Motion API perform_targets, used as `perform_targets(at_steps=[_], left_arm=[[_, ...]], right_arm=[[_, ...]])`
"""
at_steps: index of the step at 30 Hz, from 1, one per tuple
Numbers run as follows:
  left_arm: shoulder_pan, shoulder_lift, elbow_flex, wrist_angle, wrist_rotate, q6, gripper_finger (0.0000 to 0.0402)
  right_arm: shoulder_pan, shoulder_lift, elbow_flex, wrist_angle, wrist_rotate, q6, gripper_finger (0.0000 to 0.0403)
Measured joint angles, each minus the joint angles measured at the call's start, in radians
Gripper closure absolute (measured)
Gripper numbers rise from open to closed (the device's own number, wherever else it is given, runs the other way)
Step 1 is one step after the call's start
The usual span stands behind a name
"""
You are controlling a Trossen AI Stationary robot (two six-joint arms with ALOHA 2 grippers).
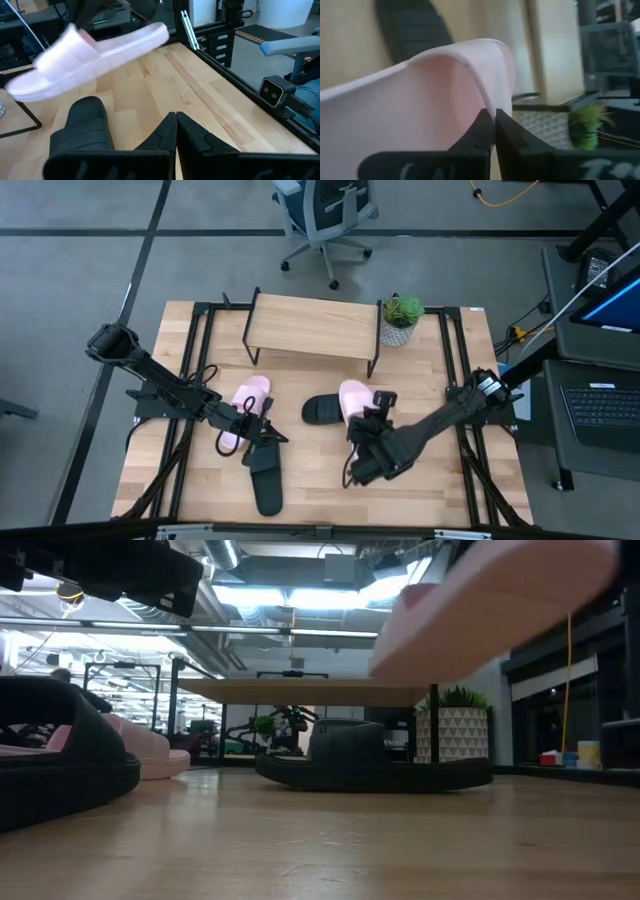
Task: Pick and place slides into the shelf
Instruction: Put the right pink slides on the shelf
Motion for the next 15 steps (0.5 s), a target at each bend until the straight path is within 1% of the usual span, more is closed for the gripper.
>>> perform_targets(at_steps=[2, 7, 11, 15], left_arm=[[0.000, 0.000, 0.000, 0.000, -0.010, -0.013, 0.0401], [0.000, 0.000, 0.000, 0.000, -0.102, -0.034, 0.0402], [0.025, 0.000, 0.000, 0.000, -0.104, -0.031, 0.0401], [0.091, -0.013, 0.000, 0.003, -0.104, 0.015, 0.0401]], right_arm=[[-0.021, -0.020, 0.000, 0.001, 0.014, -0.038, 0.0394], [-0.087, -0.067, 0.000, 0.002, 0.046, -0.136, 0.0394], [-0.149, -0.108, 0.000, 0.010, 0.075, -0.213, 0.0394], [-0.225, -0.145, 0.000, 0.034, 0.080, -0.276, 0.0394]])
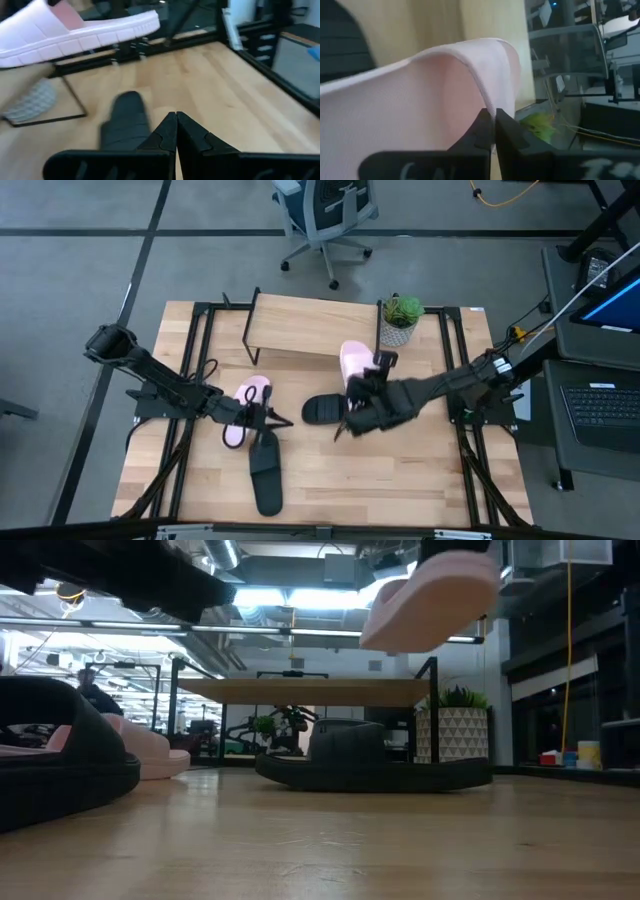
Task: Pick and place slides into the shelf
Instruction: Put the right pink slides on the shelf
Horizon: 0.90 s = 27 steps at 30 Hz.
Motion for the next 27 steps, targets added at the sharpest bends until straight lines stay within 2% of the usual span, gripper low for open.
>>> perform_targets(at_steps=[3, 8, 18, 21, 27], left_arm=[[0.075, -0.015, 0.000, 0.002, 0.037, 0.018, 0.0402], [0.196, -0.029, 0.000, 0.000, 0.191, 0.015, 0.0401], [0.307, -0.028, 0.000, -0.004, 0.302, 0.029, 0.0402], [0.330, -0.028, 0.000, -0.003, 0.343, 0.058, 0.0402], [0.392, -0.054, 0.000, 0.001, 0.349, 0.076, 0.0402]], right_arm=[[-0.055, -0.024, 0.000, 0.010, 0.010, -0.049, 0.0394], [-0.148, -0.037, -0.001, 0.068, 0.009, -0.127, 0.0394], [-0.314, -0.046, -0.001, 0.179, 0.004, -0.265, 0.0395], [-0.363, -0.046, -0.001, 0.234, -0.061, -0.352, 0.0395], [-0.455, -0.051, 0.015, 0.321, -0.139, -0.498, 0.0395]])
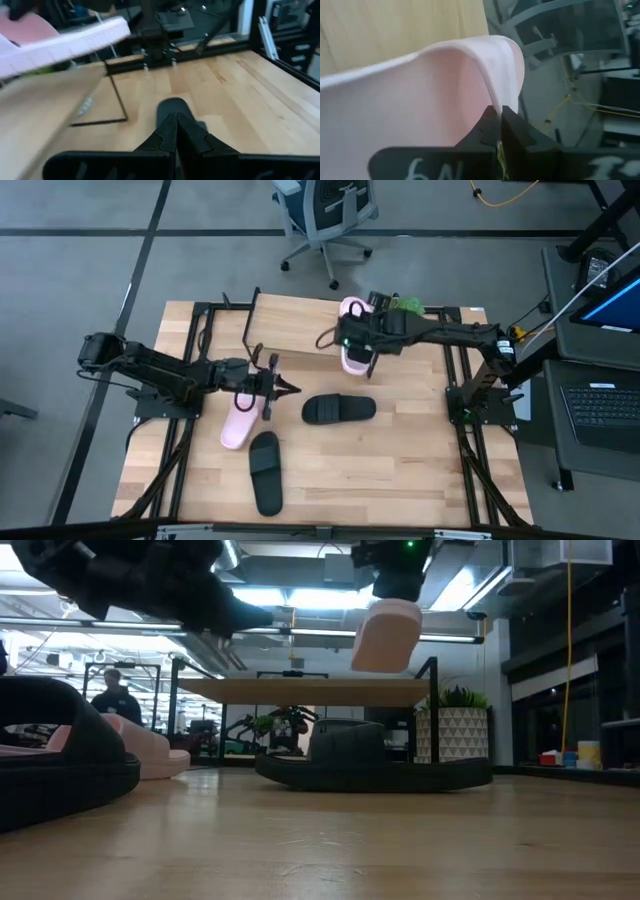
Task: Pick and place slides into the shelf
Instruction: Put the right pink slides on the shelf
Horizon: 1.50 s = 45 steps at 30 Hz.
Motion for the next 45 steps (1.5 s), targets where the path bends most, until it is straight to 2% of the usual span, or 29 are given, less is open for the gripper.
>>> perform_targets(at_steps=[3, 9, 12, 21, 28, 33, 45], left_arm=[[0.036, -0.061, -0.001, -0.059, 0.022, 0.016, 0.0402], [0.068, -0.227, 0.000, -0.232, 0.067, 0.026, 0.0402], [0.068, -0.297, -0.001, -0.307, 0.061, 0.027, 0.0402], [0.068, -0.451, -0.097, -0.297, 0.039, -0.002, 0.0402], [0.031, -0.467, -0.166, -0.294, -0.008, -0.066, 0.0402], [-0.003, -0.467, -0.208, -0.232, -0.043, -0.090, 0.0402], [-0.060, -0.467, -0.209, -0.226, -0.060, -0.089, 0.0402]], right_arm=[[-0.039, -0.004, 0.012, 0.020, -0.044, -0.050, 0.0395], [-0.092, -0.010, 0.013, 0.029, -0.055, -0.090, 0.0395], [-0.117, -0.010, 0.013, 0.039, -0.133, -0.125, 0.0395], [-0.163, -0.010, 0.014, 0.055, -0.152, -0.136, 0.0395], [-0.161, -0.010, 0.014, 0.058, -0.154, -0.115, 0.0395], [-0.161, -0.010, 0.014, 0.058, -0.154, -0.105, 0.0395], [-0.161, -0.010, -0.055, 0.088, -0.152, -0.102, 0.0395]])
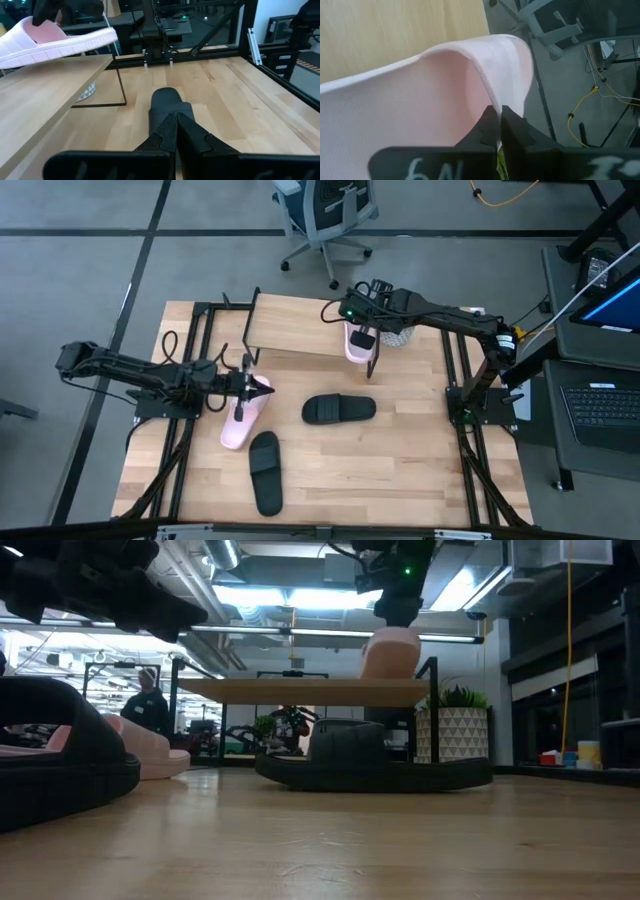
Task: Pick and place slides into the shelf
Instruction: Put the right pink slides on the shelf
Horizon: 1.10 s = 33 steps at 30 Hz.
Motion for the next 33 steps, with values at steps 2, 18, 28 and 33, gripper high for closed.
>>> perform_targets(at_steps=[2, 18, 28, 33], left_arm=[[-0.007, 0.000, 0.000, 0.000, -0.018, 0.000, 0.0402], [-0.035, 0.000, 0.000, -0.002, -0.031, -0.001, 0.0402], [-0.035, 0.000, 0.000, -0.002, -0.031, -0.002, 0.0402], [-0.035, 0.000, 0.000, -0.002, -0.031, -0.003, 0.0402]], right_arm=[[0.000, 0.000, -0.002, 0.008, 0.001, 0.000, 0.0395], [-0.011, 0.000, -0.003, -0.020, 0.001, -0.004, 0.0395], [-0.022, 0.000, -0.003, -0.020, 0.001, -0.004, 0.0395], [-0.022, 0.000, -0.005, -0.019, 0.001, -0.004, 0.0395]])
